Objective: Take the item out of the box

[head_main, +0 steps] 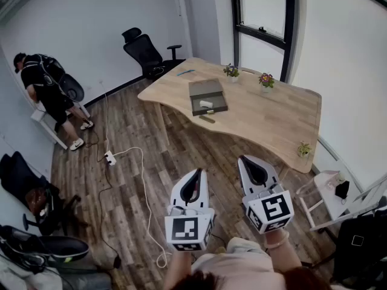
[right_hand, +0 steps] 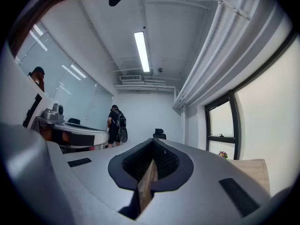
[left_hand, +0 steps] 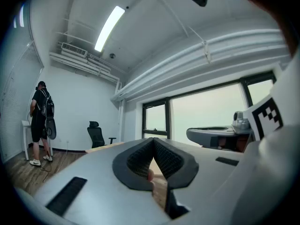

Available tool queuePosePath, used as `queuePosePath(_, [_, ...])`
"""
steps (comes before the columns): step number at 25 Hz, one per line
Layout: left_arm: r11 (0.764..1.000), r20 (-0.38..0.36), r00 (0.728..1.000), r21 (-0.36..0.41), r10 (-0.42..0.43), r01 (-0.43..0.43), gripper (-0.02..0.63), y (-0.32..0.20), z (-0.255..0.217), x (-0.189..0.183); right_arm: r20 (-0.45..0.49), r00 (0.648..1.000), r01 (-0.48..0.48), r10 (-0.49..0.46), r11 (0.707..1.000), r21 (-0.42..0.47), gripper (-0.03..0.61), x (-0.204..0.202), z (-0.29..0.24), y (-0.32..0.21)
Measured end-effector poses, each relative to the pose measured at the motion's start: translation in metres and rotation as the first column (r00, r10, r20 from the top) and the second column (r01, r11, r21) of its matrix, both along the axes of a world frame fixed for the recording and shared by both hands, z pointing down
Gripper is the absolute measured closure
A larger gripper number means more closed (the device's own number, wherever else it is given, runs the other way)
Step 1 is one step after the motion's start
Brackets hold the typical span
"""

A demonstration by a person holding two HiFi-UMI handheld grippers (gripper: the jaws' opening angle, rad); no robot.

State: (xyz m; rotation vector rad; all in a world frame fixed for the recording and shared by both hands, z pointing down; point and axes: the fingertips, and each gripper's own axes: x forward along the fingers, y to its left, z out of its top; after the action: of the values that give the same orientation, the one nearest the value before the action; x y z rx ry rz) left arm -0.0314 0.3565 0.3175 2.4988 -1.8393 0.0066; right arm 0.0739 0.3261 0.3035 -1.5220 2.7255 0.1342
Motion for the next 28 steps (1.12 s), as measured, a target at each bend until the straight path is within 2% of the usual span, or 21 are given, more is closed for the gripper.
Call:
queuePosePath(16, [0.999, -0.021, 0.999, -0.014, 0.031, -0.032, 0.614, -0.023, 0.004, -0.008, 0.024, 0.999, -0.04, 0.04, 0.999, -0.006, 0.58, -0.002, 0.005, -0.021])
queuePosePath(28, [0.998, -0.003, 0.999, -0.031, 0.054, -0.054, 0.614, -0.084, 0.009, -0.006, 0.012, 0.999, -0.03, 0.03, 0.999, -0.026, 0.58, -0.007, 0.016, -0.079])
